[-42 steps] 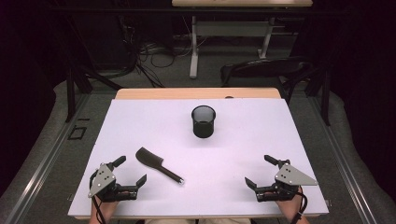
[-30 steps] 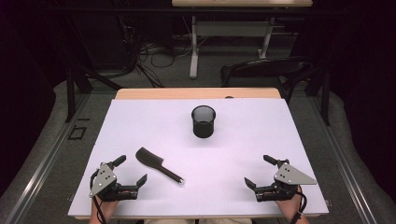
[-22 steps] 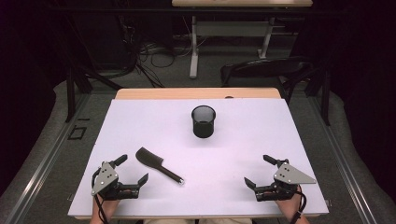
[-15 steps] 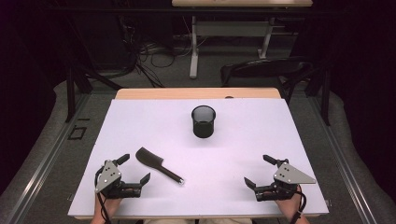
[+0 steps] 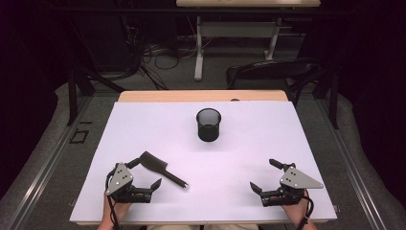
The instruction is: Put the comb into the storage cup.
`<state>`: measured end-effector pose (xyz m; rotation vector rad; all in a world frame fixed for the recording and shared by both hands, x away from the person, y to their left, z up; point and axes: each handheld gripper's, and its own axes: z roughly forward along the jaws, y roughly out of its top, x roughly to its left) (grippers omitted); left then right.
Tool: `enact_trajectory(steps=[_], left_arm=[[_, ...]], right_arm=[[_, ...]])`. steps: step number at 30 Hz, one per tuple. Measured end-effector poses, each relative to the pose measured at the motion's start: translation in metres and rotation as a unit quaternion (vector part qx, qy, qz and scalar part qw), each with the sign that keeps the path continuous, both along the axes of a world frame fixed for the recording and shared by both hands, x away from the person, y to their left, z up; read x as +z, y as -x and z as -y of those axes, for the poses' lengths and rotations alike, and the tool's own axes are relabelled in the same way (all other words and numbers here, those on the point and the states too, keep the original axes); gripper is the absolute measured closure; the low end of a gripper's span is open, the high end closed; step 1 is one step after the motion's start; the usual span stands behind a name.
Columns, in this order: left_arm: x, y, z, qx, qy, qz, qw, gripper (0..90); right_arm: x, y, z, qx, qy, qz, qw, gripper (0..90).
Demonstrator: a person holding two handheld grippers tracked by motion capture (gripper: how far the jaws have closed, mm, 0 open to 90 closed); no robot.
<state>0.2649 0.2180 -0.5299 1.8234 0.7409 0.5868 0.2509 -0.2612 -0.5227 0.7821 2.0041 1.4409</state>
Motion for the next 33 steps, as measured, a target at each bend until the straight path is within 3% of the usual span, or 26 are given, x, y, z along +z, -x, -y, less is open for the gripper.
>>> enact_trajectory(steps=[13,33], left_arm=[[0.002,-0.009,0.013,-0.021,-0.011,-0.016,0.9996,0.0],[0.001,-0.017,0.03,-0.053,-0.041,-0.039,0.997,0.3]], right_arm=[[0.0,0.0,0.0,-0.001,0.0,-0.002,1.0,0.0],[0.0,0.0,0.0,-0.001,0.001,-0.003,1.0,0.0]])
